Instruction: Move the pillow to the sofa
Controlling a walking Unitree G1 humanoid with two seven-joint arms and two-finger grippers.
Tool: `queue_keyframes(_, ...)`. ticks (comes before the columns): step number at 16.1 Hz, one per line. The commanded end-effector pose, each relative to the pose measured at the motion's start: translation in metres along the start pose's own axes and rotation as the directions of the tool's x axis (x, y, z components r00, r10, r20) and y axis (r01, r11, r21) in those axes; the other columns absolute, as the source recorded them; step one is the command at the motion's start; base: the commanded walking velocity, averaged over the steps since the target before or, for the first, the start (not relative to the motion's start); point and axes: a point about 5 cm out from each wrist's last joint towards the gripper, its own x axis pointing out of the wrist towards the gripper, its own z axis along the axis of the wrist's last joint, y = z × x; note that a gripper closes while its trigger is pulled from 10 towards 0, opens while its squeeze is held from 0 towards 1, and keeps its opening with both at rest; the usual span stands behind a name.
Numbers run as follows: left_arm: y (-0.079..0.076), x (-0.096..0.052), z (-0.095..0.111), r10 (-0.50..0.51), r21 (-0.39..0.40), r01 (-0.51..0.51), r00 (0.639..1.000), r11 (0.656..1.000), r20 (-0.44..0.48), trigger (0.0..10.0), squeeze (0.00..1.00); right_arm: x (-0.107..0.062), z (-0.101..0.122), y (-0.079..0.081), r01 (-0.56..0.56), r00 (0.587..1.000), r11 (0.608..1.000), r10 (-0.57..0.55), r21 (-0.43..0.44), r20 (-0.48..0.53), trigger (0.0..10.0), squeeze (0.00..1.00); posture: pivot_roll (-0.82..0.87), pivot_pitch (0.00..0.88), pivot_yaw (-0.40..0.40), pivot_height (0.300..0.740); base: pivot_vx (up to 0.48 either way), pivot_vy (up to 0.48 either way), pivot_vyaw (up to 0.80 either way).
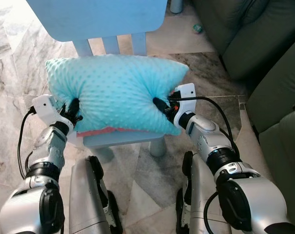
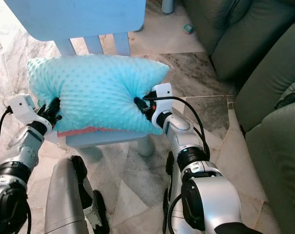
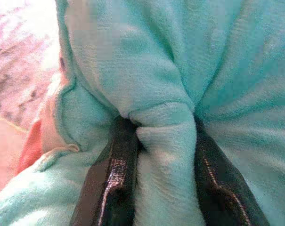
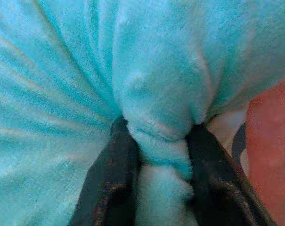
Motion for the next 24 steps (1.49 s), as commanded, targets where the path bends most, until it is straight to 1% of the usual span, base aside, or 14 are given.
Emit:
queue_keyframes(1,0.008,-0.007,-0.012,0.040,-0.006,-0.041,0.999,0.999,-0.021,0.0,0.00,-0.004,-0.022,0.005,-0.004,0.998,0.999,0.006,0.032,-0.062,0.0,0.00,-0.10,0.404,0.035,0.478,0.000,0.000,0.00)
queue_keyframes(3,0.010,-0.017,-0.025,0.063,-0.009,-0.063,0.998,0.998,-0.007,0.0,0.00,-0.008,-0.027,0.002,0.009,0.998,1.000,-0.008,0.017,-0.063,0.0,0.00,-0.11,0.406,0.031,0.478,0.000,0.000,0.00)
queue_keyframes(5,0.013,-0.022,-0.030,0.088,0.003,-0.088,0.996,0.996,-0.003,0.0,0.00,-0.010,-0.028,-0.001,0.032,0.998,0.999,-0.032,0.005,-0.054,0.0,0.00,-0.11,0.400,0.031,0.478,0.000,0.000,0.00)
queue_keyframes(7,0.014,-0.026,-0.030,0.097,0.041,-0.098,0.995,0.994,0.010,0.0,0.00,-0.010,-0.030,0.001,0.040,0.998,0.999,-0.039,0.006,-0.050,0.0,0.00,-0.10,0.383,0.036,0.478,0.000,0.000,0.00)
queue_keyframes(9,0.014,-0.029,-0.018,0.095,0.066,-0.100,0.993,0.993,0.065,0.0,0.00,-0.008,-0.026,0.005,0.032,0.999,1.000,-0.031,0.001,-0.024,0.0,0.00,-0.10,0.340,0.039,0.478,0.000,0.000,0.00)
queue_keyframes(13,0.014,-0.034,0.016,0.117,0.133,-0.151,0.964,0.980,0.237,0.0,0.00,-0.004,-0.001,0.004,0.071,0.992,0.997,-0.066,-0.043,0.109,0.0,0.00,-0.10,0.251,0.040,0.478,0.000,0.000,0.00)
queue_keyframes(15,0.012,-0.040,0.023,0.113,0.153,-0.160,0.953,0.975,0.280,0.0,0.00,-0.004,0.006,0.004,0.078,0.987,0.994,-0.066,-0.074,0.147,0.0,0.00,-0.10,0.215,0.044,0.478,0.000,0.000,0.00)
queue_keyframes(17,0.011,-0.052,0.021,0.127,0.142,-0.174,0.948,0.974,0.290,0.0,0.00,-0.005,0.015,0.007,0.063,0.978,0.993,-0.042,-0.097,0.206,0.0,0.00,-0.10,0.170,0.052,0.478,0.000,0.000,0.00)
queue_keyframes(18,0.010,-0.059,0.017,0.134,0.136,-0.178,0.949,0.975,0.286,0.0,0.00,-0.006,0.017,0.009,0.068,0.972,0.991,-0.040,-0.115,0.232,0.0,0.00,-0.10,0.142,0.058,0.478,0.000,0.000,0.00)
queue_keyframes(20,0.004,-0.079,0.009,0.137,0.128,-0.179,0.949,0.976,0.283,0.0,0.00,-0.012,0.019,0.012,0.089,0.958,0.990,-0.055,-0.109,0.282,0.0,0.00,-0.10,0.099,0.069,0.478,0.000,0.000,0.00)
queue_keyframes(21,0.002,-0.087,0.006,0.148,0.117,-0.186,0.950,0.975,0.274,0.0,0.00,-0.016,0.020,0.012,0.105,0.950,0.988,-0.066,-0.112,0.304,0.0,0.00,-0.10,0.088,0.070,0.478,0.000,0.000,0.00)
queue_keyframes(22,-0.002,-0.100,0.000,0.155,0.111,-0.188,0.954,0.976,0.257,0.0,0.00,-0.024,0.021,0.011,0.140,0.938,0.985,-0.100,-0.098,0.331,0.0,0.00,-0.10,0.060,0.078,0.478,0.000,0.000,0.00)
queue_keyframes(23,-0.002,-0.102,-0.002,0.156,0.113,-0.189,0.955,0.976,0.251,0.0,0.00,-0.025,0.021,0.010,0.147,0.936,0.985,-0.108,-0.095,0.336,0.0,0.00,-0.09,0.055,0.079,0.478,0.000,0.000,0.00)
queue_keyframes(24,-0.004,-0.111,-0.007,0.161,0.105,-0.187,0.962,0.977,0.221,0.0,0.00,-0.032,0.020,0.009,0.179,0.928,0.979,-0.138,-0.092,0.345,0.0,0.00,-0.09,0.033,0.087,0.478,0.000,0.000,0.00)
